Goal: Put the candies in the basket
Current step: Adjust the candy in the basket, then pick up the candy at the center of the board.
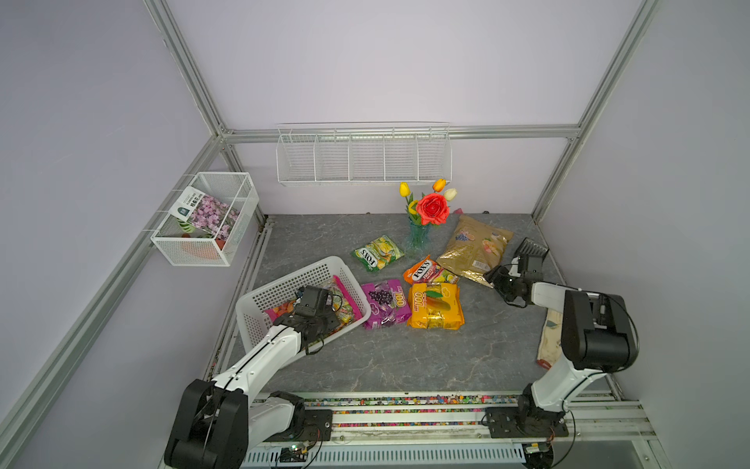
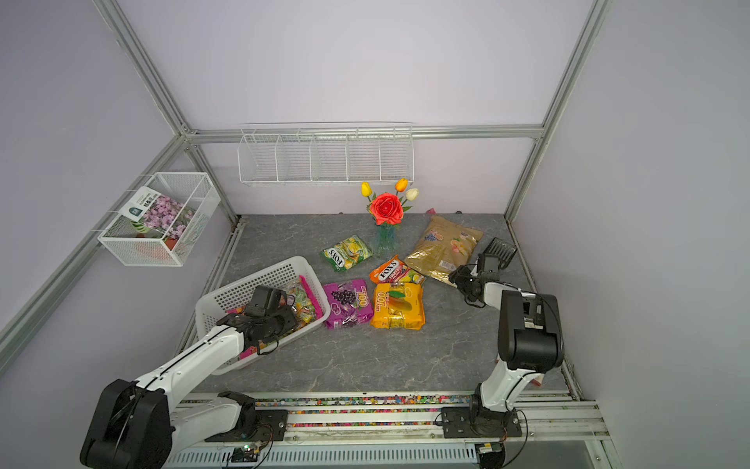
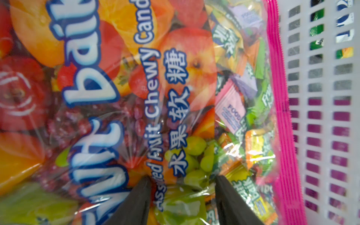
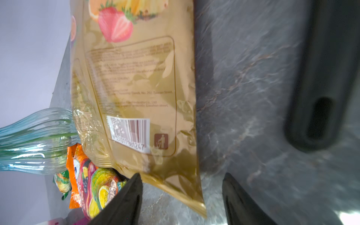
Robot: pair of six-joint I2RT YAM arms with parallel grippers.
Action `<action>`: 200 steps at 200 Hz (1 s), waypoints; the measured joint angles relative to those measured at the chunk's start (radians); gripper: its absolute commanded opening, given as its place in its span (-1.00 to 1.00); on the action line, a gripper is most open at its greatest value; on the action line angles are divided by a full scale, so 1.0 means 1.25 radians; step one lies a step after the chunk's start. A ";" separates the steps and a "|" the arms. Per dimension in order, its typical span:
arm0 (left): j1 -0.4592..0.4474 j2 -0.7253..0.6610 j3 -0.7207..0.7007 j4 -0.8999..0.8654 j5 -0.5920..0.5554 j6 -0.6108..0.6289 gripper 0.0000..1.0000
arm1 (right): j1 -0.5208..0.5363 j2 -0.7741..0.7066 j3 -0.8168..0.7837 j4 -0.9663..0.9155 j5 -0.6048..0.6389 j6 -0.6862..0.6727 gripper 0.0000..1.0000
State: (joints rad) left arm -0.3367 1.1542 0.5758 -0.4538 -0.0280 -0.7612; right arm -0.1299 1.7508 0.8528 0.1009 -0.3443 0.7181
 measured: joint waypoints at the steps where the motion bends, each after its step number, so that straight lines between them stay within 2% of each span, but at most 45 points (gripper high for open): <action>1: 0.000 -0.001 0.000 0.000 0.001 -0.001 0.20 | 0.000 0.001 0.000 0.002 -0.001 0.000 0.32; 35: 0.001 -0.064 0.016 -0.013 0.057 0.024 0.31 | 0.000 0.032 -0.005 0.094 -0.057 0.006 0.24; 63: 0.000 -0.127 0.077 -0.043 0.054 0.048 0.39 | -0.001 0.067 -0.007 0.163 -0.108 0.017 0.16; 83: 0.000 -0.172 0.111 -0.045 0.037 0.067 0.44 | -0.001 0.086 -0.009 0.198 -0.135 0.024 -0.07; 97: 0.000 -0.199 0.121 -0.045 0.028 0.083 0.47 | -0.001 0.096 -0.011 0.212 -0.150 0.027 -0.35; 125: 0.000 -0.232 0.125 -0.031 0.028 0.132 0.47 | -0.001 0.106 -0.013 0.233 -0.172 0.032 -0.78; 168: 0.000 -0.229 0.139 0.009 0.055 0.204 0.47 | 0.000 0.098 -0.019 0.248 -0.185 0.054 -1.00; 200: -0.017 -0.201 0.183 0.053 0.092 0.261 0.46 | 0.014 0.042 -0.021 0.201 -0.183 0.069 -1.00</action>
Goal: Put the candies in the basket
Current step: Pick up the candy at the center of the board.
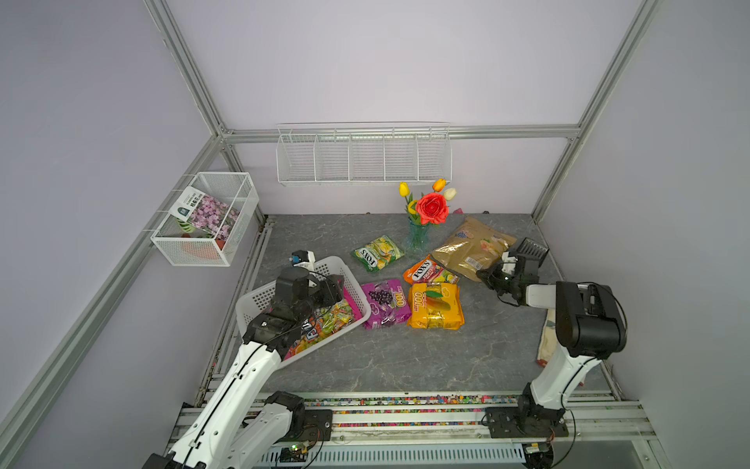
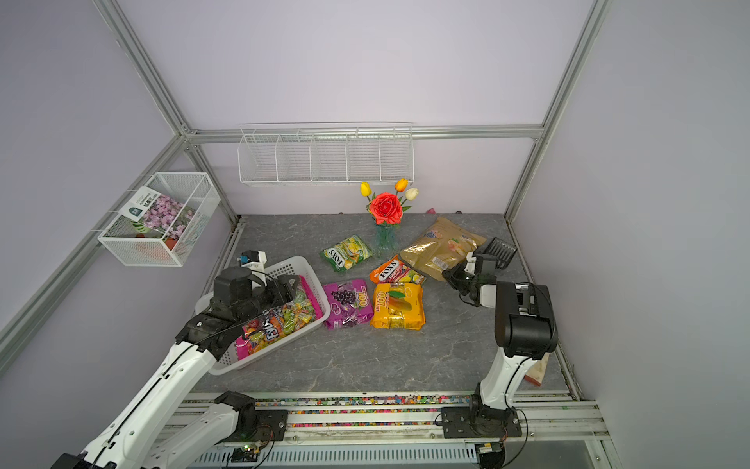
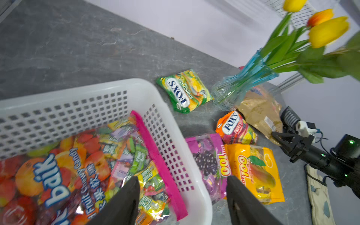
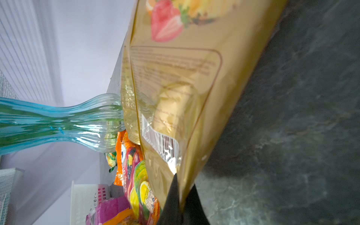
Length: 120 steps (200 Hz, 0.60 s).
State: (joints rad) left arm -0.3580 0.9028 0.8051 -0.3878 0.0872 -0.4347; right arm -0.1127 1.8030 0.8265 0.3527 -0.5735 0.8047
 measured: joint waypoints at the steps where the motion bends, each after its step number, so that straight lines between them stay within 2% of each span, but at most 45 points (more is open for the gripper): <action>1: -0.001 0.000 0.001 0.002 0.000 0.002 0.46 | 0.001 -0.003 0.000 -0.003 0.001 0.001 -1.00; 64: -0.140 0.057 0.005 0.186 0.082 0.205 0.54 | 0.044 -0.160 0.093 -0.262 0.062 0.018 -1.00; 94: -0.212 0.102 0.012 0.227 0.111 0.324 0.58 | 0.048 -0.230 0.138 -0.368 0.091 0.022 -1.00; 120: -0.246 0.127 0.031 0.241 0.145 0.419 0.59 | 0.051 -0.277 0.184 -0.457 0.106 0.027 -1.00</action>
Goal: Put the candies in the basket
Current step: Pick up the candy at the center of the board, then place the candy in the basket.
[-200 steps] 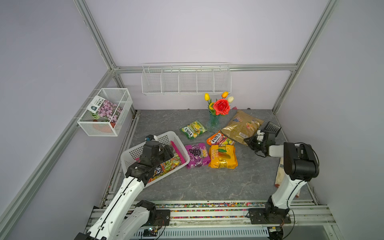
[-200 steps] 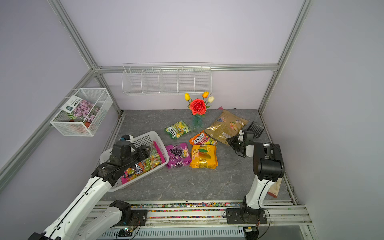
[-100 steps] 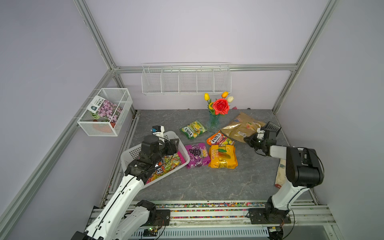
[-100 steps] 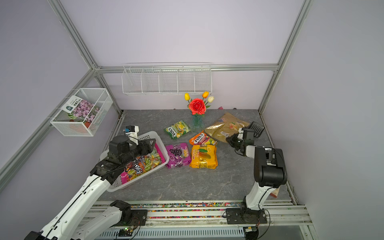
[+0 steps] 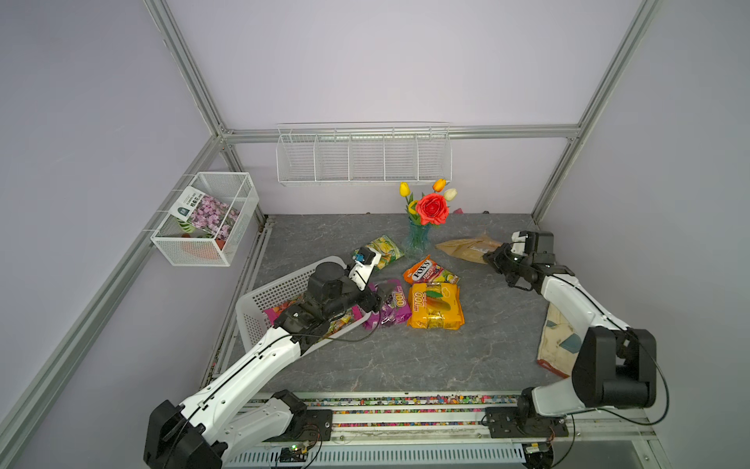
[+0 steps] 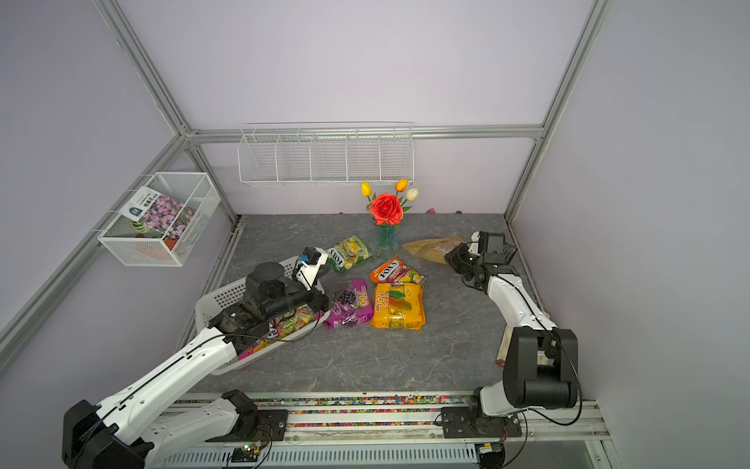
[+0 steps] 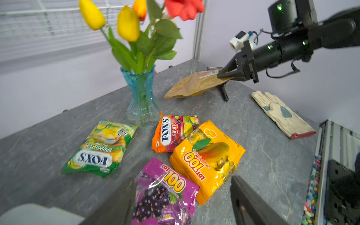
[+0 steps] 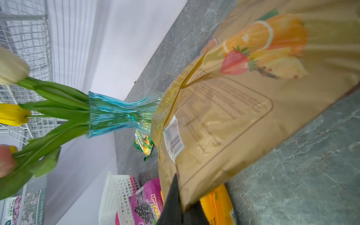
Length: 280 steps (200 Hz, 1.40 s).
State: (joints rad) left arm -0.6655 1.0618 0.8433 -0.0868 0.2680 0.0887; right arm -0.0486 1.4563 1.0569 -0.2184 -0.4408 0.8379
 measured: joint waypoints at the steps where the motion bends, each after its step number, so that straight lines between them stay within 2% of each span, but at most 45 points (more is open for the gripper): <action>1: -0.001 0.001 0.001 0.000 0.001 0.002 0.60 | 0.000 -0.001 0.001 -0.002 0.000 0.000 -1.00; 54: -0.075 0.072 0.084 -0.002 0.041 0.204 0.62 | 0.027 -0.089 0.058 -0.108 0.027 0.010 -1.00; 73: -0.094 0.096 0.100 0.014 0.053 0.248 0.62 | 0.030 -0.110 0.059 -0.131 0.025 0.021 -1.00; 103: -0.107 0.129 0.115 0.028 0.079 0.287 0.62 | 0.036 -0.119 0.080 -0.186 0.026 0.026 -1.00; 166: -0.145 0.231 0.244 -0.031 0.134 0.349 0.63 | 0.046 -0.207 0.134 -0.336 0.006 -0.032 -1.00; 223: -0.179 0.321 0.322 -0.053 0.142 0.398 0.64 | 0.052 -0.292 0.163 -0.475 -0.048 -0.088 -1.00; 280: -0.202 0.344 0.363 -0.051 0.123 0.415 0.64 | 0.091 -0.313 0.175 -0.511 -0.143 -0.116 -1.00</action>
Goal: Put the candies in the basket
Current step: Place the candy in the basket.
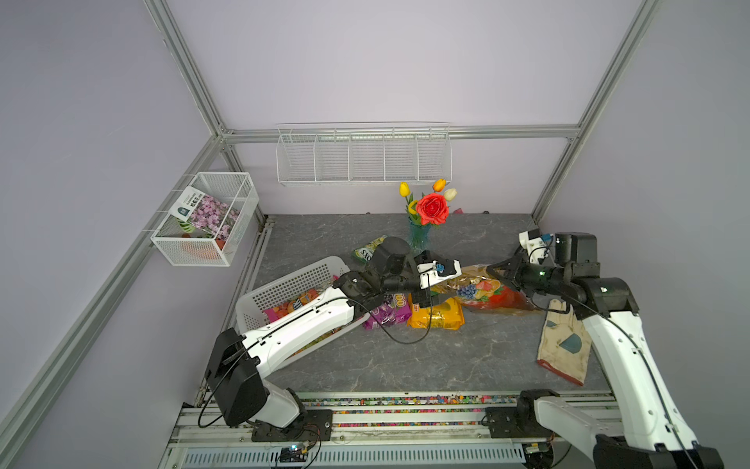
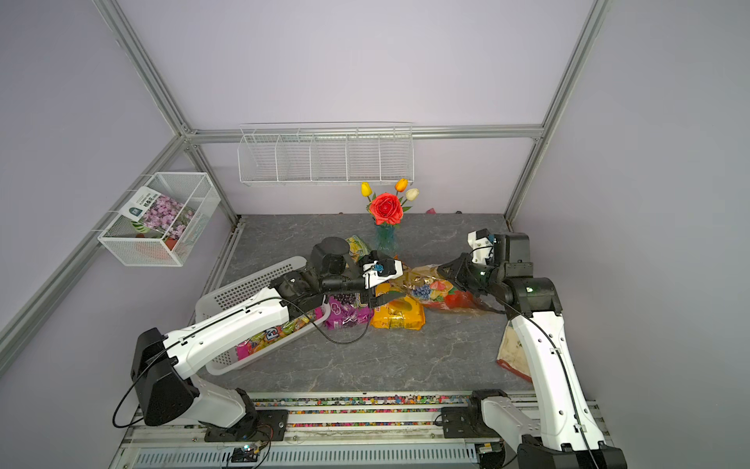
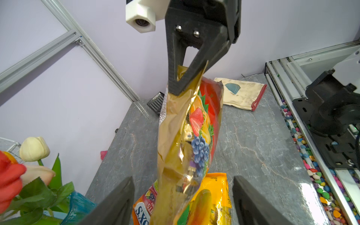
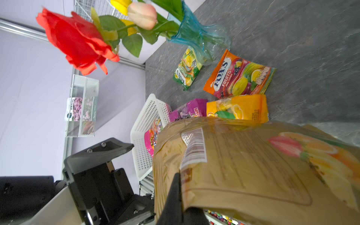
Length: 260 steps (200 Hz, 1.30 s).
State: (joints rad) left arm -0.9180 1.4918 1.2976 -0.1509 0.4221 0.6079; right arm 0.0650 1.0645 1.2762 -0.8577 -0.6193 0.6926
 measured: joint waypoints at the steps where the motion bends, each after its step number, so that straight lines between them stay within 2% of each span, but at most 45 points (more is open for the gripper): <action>1: 0.000 0.000 0.000 0.000 -0.002 0.000 0.64 | 0.001 0.000 0.000 0.000 -0.001 0.000 -1.00; 28: 0.000 0.002 0.002 -0.004 -0.028 0.004 0.63 | 0.033 0.007 0.019 0.001 -0.034 -0.005 -1.00; 42: 0.000 0.002 0.006 -0.014 -0.037 0.007 0.53 | 0.051 0.012 0.034 0.005 -0.045 -0.008 -1.00; 87: 0.000 0.004 0.063 -0.105 -0.078 0.011 -0.47 | 0.104 0.043 0.053 0.035 -0.064 -0.011 -1.00; 101: -0.001 0.005 0.093 -0.154 -0.089 0.015 -0.67 | 0.106 0.053 0.053 0.051 -0.065 -0.010 -1.00; 151: -0.003 -0.007 0.109 -0.226 -0.105 0.011 -0.64 | 0.115 0.075 0.053 0.072 -0.073 -0.007 -1.00; 160: -0.003 -0.018 0.096 -0.223 -0.110 0.010 -0.53 | 0.116 0.078 0.053 0.074 -0.075 -0.004 -1.00; 174: -0.002 -0.038 0.069 -0.219 -0.123 0.009 -0.24 | 0.116 0.079 0.053 0.075 -0.078 -0.001 -1.00; 191: -0.002 -0.056 0.043 -0.221 -0.146 0.000 -0.09 | 0.116 0.080 0.053 0.086 -0.086 0.002 -1.00; 227: -0.001 -0.067 0.010 -0.221 -0.199 -0.002 -0.08 | 0.127 0.080 0.053 0.112 -0.111 0.001 -1.00; 260: 0.010 -0.073 0.006 -0.226 -0.212 -0.005 -0.27 | 0.143 0.080 0.054 0.131 -0.132 -0.016 -1.00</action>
State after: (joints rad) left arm -0.9058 1.4002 1.3048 -0.4328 0.1574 0.6018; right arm 0.2436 1.1645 1.3437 -0.6937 -0.7841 0.6727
